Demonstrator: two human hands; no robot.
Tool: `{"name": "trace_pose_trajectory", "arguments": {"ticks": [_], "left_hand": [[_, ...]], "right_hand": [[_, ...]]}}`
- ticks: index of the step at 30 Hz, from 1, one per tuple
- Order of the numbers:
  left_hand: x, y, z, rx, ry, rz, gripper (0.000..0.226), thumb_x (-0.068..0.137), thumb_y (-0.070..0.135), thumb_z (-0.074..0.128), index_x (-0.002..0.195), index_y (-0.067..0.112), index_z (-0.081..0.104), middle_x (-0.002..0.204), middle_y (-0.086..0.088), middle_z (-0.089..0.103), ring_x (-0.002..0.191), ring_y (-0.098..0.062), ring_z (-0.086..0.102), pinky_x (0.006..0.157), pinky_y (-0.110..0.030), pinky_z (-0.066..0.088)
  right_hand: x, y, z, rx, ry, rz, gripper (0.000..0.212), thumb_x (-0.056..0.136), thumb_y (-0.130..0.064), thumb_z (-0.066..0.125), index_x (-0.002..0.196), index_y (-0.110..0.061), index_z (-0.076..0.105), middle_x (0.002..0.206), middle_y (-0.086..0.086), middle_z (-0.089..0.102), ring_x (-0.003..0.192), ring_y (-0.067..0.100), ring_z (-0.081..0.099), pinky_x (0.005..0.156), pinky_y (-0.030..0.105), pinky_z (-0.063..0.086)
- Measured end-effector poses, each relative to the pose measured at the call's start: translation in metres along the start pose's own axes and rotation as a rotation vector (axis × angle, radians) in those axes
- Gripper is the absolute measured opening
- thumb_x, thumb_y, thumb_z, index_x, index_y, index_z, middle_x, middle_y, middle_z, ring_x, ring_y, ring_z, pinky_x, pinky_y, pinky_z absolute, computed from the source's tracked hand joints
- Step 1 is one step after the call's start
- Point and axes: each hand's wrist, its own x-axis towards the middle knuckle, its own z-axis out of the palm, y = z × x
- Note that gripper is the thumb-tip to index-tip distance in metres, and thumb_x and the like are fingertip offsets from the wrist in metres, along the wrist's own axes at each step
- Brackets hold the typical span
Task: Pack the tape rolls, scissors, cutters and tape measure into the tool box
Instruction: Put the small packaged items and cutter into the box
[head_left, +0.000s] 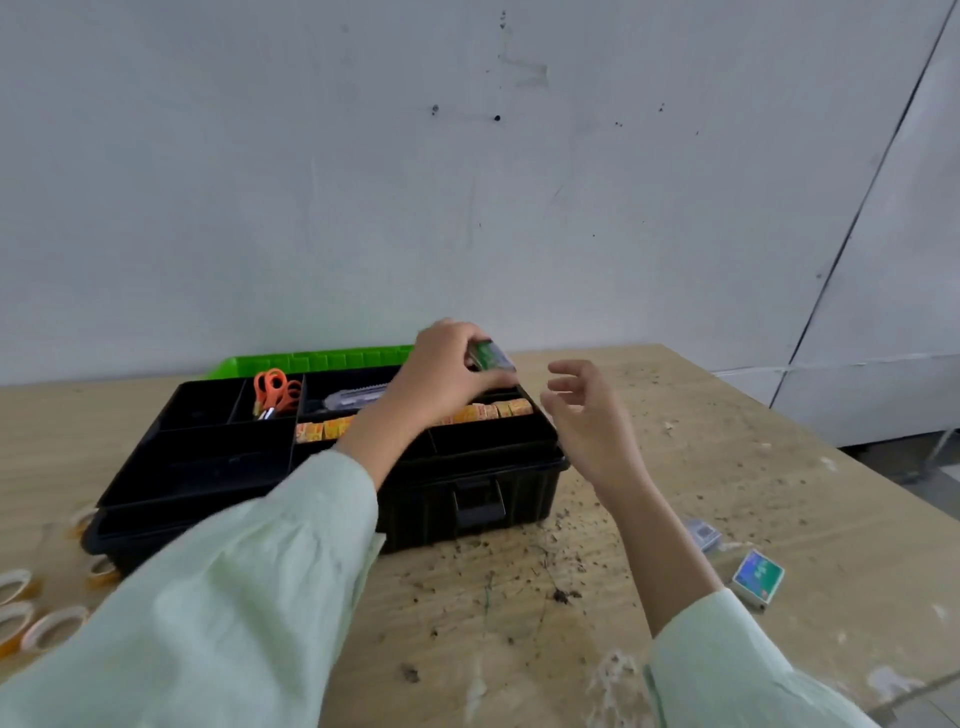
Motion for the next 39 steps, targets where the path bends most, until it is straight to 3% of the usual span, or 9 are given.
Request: {"name": "trace_pose_trajectory", "arguments": {"ticks": [4,6,10,18,20,23,28,32,39], "left_hand": [[0.040,-0.024,0.010,0.058,-0.112,-0.117,0.048,0.081,0.036,0.071,0.112,0.001,0.063,0.111,-0.014,0.061,0.095,-0.027,0.059,0.083,-0.033,0.048],[0.048,-0.031,0.019,0.097,-0.188,-0.136,0.050,0.082,0.034,0.071,0.120,0.006,0.056,0.116,-0.009,0.059,0.100,-0.024,0.058,0.080,-0.028,0.044],[0.059,-0.035,0.034,0.189,-0.290,-0.083,0.032,0.081,0.026,0.073,0.106,0.010,0.062,0.114,-0.009,0.062,0.100,-0.022,0.058,0.078,-0.026,0.042],[0.066,-0.041,0.031,0.221,-0.404,-0.007,0.016,0.090,0.024,0.060,0.104,0.030,0.067,0.113,0.001,0.066,0.106,-0.017,0.057,0.103,-0.041,0.037],[0.066,-0.045,0.029,0.198,-0.412,0.000,0.017,0.090,0.019,0.059,0.100,0.029,0.069,0.111,0.004,0.066,0.105,-0.014,0.058,0.099,-0.038,0.041],[0.065,-0.046,0.027,0.185,-0.396,0.002,0.015,0.086,0.013,0.061,0.092,0.023,0.070,0.102,0.003,0.063,0.094,-0.013,0.059,0.079,-0.025,0.043],[0.068,-0.047,0.034,0.213,-0.292,0.040,0.015,0.080,0.003,0.066,0.082,0.018,0.064,0.094,-0.001,0.061,0.087,-0.018,0.060,0.070,-0.025,0.044],[0.069,-0.046,0.041,0.292,-0.241,0.053,0.017,0.079,0.002,0.066,0.089,0.014,0.067,0.094,-0.004,0.067,0.086,-0.021,0.063,0.080,-0.034,0.053],[0.072,-0.039,0.050,0.562,-0.126,0.048,0.014,0.080,0.004,0.063,0.079,0.018,0.065,0.087,0.001,0.067,0.088,-0.022,0.059,0.089,-0.035,0.038]], "right_hand": [[0.010,0.016,0.022,-0.176,-0.189,0.026,0.039,0.101,-0.026,0.040,0.138,-0.016,0.041,0.135,0.004,0.047,0.123,0.019,0.046,0.102,0.032,0.038],[0.010,0.021,0.026,-0.175,-0.206,0.019,0.041,0.103,-0.029,0.033,0.140,-0.013,0.040,0.137,0.005,0.042,0.126,0.020,0.042,0.098,0.028,0.033],[0.011,0.027,0.026,-0.152,-0.208,0.010,0.044,0.103,-0.031,0.031,0.142,-0.012,0.038,0.141,0.002,0.039,0.129,0.017,0.038,0.096,0.025,0.030],[0.010,0.031,0.027,-0.122,-0.191,-0.023,0.044,0.104,-0.030,0.030,0.143,-0.012,0.038,0.141,0.002,0.039,0.125,0.013,0.040,0.090,0.021,0.029],[0.010,0.031,0.027,-0.112,-0.192,-0.024,0.044,0.104,-0.030,0.030,0.143,-0.012,0.038,0.141,0.001,0.038,0.123,0.012,0.040,0.090,0.020,0.029],[0.008,0.030,0.026,-0.107,-0.192,-0.026,0.044,0.104,-0.030,0.030,0.143,-0.012,0.038,0.141,0.001,0.039,0.119,0.009,0.040,0.090,0.020,0.029],[0.008,0.030,0.026,-0.111,-0.191,-0.025,0.044,0.104,-0.030,0.030,0.143,-0.012,0.038,0.141,0.001,0.039,0.112,0.006,0.039,0.088,0.020,0.029],[0.008,0.031,0.027,-0.112,-0.191,-0.018,0.044,0.104,-0.031,0.031,0.143,-0.012,0.038,0.140,0.001,0.039,0.120,0.012,0.043,0.091,0.023,0.035],[0.008,0.032,0.028,-0.108,-0.191,-0.010,0.044,0.103,-0.031,0.030,0.143,-0.013,0.037,0.141,0.001,0.039,0.123,0.013,0.043,0.090,0.023,0.033]]}}
